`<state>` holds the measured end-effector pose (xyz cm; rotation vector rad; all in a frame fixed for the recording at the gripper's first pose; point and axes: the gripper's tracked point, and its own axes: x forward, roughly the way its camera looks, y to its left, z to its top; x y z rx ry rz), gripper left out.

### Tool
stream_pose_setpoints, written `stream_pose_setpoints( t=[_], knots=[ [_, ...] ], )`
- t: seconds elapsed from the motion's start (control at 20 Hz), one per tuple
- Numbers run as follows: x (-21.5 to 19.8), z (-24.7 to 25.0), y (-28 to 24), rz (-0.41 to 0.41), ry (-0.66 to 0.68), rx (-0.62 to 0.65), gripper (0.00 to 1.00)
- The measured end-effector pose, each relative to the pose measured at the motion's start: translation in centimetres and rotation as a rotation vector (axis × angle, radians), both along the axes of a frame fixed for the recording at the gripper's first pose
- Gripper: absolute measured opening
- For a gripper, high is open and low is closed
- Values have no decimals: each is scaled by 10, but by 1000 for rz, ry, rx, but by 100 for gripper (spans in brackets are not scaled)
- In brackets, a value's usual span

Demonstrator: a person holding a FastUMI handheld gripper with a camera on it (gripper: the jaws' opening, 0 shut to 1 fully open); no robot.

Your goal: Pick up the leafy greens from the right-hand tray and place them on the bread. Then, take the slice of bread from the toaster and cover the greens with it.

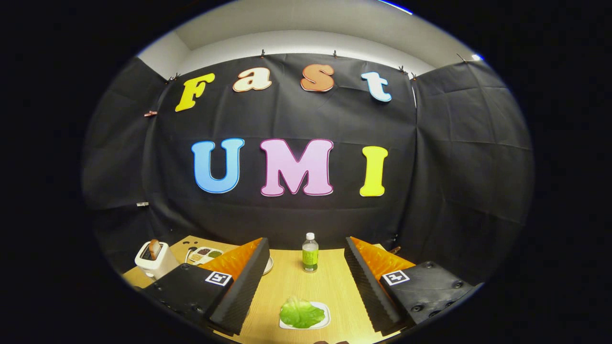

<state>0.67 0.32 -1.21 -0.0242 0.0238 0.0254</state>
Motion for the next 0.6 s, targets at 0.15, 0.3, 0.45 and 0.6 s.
stream_pose_setpoints(
  t=[0.15,0.3,0.45,0.6],
  knots=[
    [5,-7,4,15,20,-3,98],
    [11,-17,4,17,46,13,98],
    [17,-28,2,17,73,23,98],
    [22,-45,3,27,114,28,98]
  ],
)
